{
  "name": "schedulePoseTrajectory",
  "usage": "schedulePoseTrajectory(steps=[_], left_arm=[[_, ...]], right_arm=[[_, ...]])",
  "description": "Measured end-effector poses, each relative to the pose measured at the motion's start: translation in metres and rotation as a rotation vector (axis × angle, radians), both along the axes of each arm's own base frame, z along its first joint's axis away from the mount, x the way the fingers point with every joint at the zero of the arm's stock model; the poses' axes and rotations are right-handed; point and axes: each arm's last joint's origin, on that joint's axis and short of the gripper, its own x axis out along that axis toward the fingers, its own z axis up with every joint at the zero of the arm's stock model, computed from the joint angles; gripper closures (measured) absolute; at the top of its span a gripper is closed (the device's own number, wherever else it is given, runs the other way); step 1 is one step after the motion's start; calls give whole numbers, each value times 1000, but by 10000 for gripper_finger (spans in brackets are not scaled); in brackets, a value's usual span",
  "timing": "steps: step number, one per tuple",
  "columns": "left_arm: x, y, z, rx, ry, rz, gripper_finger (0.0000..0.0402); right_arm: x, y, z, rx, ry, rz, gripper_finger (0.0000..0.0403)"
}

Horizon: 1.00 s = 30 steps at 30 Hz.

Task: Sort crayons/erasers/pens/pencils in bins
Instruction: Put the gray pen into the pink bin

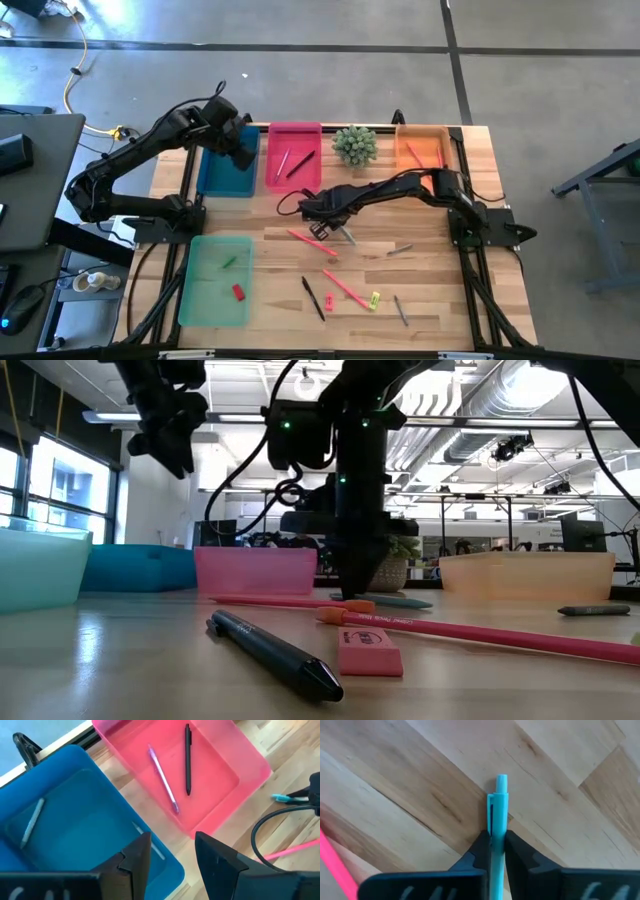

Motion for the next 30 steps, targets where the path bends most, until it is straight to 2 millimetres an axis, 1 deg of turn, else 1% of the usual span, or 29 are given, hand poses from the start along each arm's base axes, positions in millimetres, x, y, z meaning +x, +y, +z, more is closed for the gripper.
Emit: schedulePoseTrajectory(steps=[8, 15, 18, 22, 26, 30], left_arm=[[-3, -4, -3, -41, 41, -9, 264], [-5, -6, -10, -61, 76, -29, 266], [-6, -6, -15, -75, 88, -30, 266], [-7, -7, -16, -82, 110, -46, 267], [-8, -8, -17, -88, 121, -55, 266], [-8, -8, -17, -89, 123, -55, 268]], right_arm=[[11, 1, 12, 34, -52, 56, 393], [25, 1, 34, 34, -135, 104, 394], [27, -2, 39, 31, -152, 98, 394], [31, -5, 46, 47, -179, 103, 394], [37, -3, 59, 62, -230, 137, 394], [45, -6, 82, 47, -308, 167, 394]])
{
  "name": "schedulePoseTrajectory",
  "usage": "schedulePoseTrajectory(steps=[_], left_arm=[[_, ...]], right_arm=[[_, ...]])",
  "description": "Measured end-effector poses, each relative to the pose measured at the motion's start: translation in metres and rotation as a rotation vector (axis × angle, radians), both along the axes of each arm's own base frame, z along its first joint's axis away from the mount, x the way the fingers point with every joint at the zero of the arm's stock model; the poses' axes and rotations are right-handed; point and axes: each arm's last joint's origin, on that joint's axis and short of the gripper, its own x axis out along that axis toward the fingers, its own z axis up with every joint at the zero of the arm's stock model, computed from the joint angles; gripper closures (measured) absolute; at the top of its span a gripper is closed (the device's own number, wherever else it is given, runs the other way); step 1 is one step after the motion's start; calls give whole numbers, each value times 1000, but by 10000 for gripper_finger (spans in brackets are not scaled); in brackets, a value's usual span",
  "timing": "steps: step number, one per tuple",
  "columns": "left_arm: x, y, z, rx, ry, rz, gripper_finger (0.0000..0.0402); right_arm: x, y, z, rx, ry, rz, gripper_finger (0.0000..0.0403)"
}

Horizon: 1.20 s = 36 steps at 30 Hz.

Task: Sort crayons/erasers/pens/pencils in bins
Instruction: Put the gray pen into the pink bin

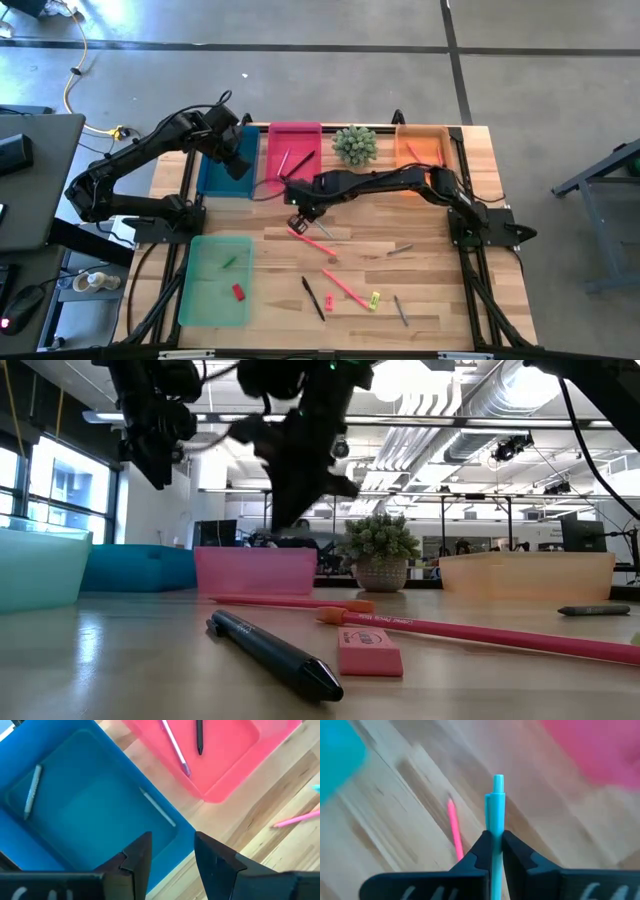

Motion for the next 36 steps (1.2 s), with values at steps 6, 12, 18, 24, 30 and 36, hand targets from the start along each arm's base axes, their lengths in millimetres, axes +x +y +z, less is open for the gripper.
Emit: schedulePoseTrajectory(steps=[6, 12, 18, 24, 30, 36], left_arm=[[0, 0, 0, -4, 4, 2, 268], [-1, -1, -1, -19, 9, 20, 268], [-1, -1, -1, -21, 7, 29, 270], [-1, -1, -1, -21, 6, 29, 270], [-1, -1, -1, -21, 6, 29, 270], [-1, -2, -1, -21, 6, 26, 270]], right_arm=[[9, -30, 36, -76, -130, -14, 394], [11, -80, 56, -191, -237, -93, 394], [14, -125, 60, -280, -347, -168, 394], [26, -142, 31, -353, -327, -141, 394], [33, -141, -11, -275, -221, -91, 394], [30, -139, -22, -210, -158, -67, 394]])
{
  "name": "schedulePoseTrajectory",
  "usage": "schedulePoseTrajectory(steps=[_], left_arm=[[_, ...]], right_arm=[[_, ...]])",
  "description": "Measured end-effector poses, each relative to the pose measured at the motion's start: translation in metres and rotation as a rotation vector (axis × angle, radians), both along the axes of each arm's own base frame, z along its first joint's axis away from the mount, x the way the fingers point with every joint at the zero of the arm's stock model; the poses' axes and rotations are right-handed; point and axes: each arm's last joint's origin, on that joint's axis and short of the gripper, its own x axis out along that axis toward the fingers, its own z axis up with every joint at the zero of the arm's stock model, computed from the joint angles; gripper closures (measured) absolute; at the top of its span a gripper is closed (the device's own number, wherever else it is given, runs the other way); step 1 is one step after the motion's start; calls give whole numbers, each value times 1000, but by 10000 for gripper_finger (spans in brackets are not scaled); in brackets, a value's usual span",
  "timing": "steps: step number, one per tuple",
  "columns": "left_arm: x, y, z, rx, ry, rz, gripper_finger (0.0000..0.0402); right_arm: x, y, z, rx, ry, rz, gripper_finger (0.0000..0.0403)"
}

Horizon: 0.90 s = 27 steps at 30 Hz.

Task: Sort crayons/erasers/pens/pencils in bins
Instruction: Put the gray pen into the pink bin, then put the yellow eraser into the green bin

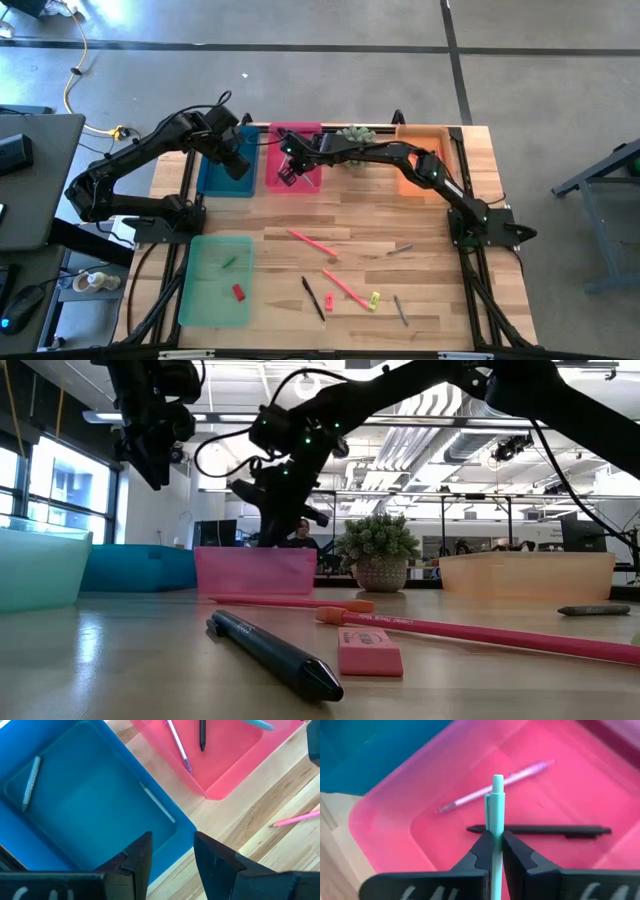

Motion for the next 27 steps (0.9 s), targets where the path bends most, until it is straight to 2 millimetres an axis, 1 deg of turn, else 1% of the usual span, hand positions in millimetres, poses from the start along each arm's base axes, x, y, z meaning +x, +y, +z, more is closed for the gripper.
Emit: schedulePoseTrajectory(steps=[4, 6, 9, 12, 15, 17, 20, 22, 27], left_arm=[[0, 0, 0, 0, 0, -3, 270], [0, 0, 0, 0, 0, -3, 270], [0, 0, 0, 3, 2, -2, 270], [0, 0, 0, 3, 2, -2, 270], [0, 0, 0, 3, 3, -2, 270], [1, 0, 0, 3, 3, -3, 270], [1, -1, 0, 5, 5, -7, 270], [1, -1, 0, 5, 5, -8, 270], [1, -1, 0, 12, 11, -33, 270]], right_arm=[[-2, -2, -1, 49, 0, 3, 384], [-2, -1, -1, 72, -5, 18, 367], [-5, 0, 0, 83, 27, 18, 327], [-13, 1, 12, 99, 61, 25, 291], [-18, 2, 27, 89, 68, 32, 270], [-20, 3, 35, 70, 73, 54, 265], [-24, 11, 49, 53, 72, 155, 264], [-27, 21, 58, 70, 75, 235, 265], [-35, 49, 70, 54, 151, 348, 274]])
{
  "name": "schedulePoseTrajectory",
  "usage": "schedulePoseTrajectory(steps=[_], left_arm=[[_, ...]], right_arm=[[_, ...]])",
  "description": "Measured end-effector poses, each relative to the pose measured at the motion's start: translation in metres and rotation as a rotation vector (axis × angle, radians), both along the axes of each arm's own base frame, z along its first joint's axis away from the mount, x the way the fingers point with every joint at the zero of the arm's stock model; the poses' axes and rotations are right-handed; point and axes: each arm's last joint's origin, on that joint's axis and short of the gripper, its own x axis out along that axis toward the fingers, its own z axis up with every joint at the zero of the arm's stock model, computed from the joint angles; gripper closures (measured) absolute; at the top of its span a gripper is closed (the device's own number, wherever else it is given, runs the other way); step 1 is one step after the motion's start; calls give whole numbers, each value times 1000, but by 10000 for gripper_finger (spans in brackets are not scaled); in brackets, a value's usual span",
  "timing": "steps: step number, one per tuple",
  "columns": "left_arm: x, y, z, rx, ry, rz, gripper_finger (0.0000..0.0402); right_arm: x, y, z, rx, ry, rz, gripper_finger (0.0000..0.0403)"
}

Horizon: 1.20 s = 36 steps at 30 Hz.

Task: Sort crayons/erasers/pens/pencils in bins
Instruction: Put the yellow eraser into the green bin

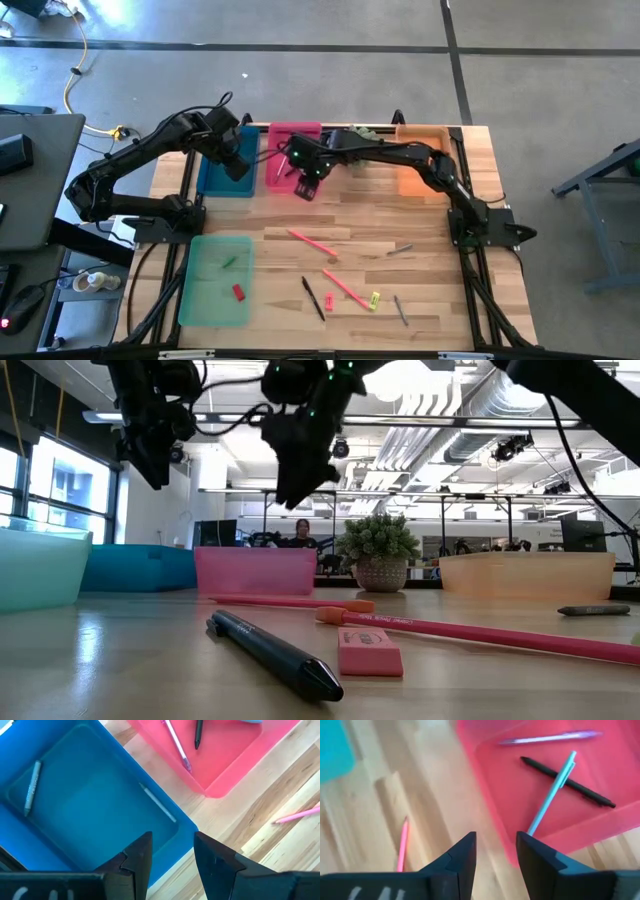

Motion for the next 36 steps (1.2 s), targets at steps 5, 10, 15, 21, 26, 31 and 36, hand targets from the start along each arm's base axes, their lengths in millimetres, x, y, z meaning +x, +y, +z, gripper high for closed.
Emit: schedulePoseTrajectory(steps=[5, 10, 15, 21, 26, 31, 36], left_arm=[[0, -1, 0, -6, 1, 4, 270], [2, -3, 0, -7, 2, -11, 270], [6, -6, 0, -12, -1, -17, 270], [11, -12, 0, -26, -9, -11, 270], [15, -17, 0, -31, -13, -25, 270], [18, -20, 0, -41, -22, -9, 270], [21, -22, 0, -40, -26, -16, 270]], right_arm=[[-6, 32, 6, -13, 66, 195, 285], [-15, 57, 1, 54, 175, 338, 297], [-25, 75, -3, 76, 282, 384, 312], [-48, 99, 0, 80, 328, 436, 326], [-73, 111, -7, 100, 310, 368, 329], [-103, 124, -13, 145, 310, 228, 330], [-134, 141, -17, 157, 318, 162, 330]])
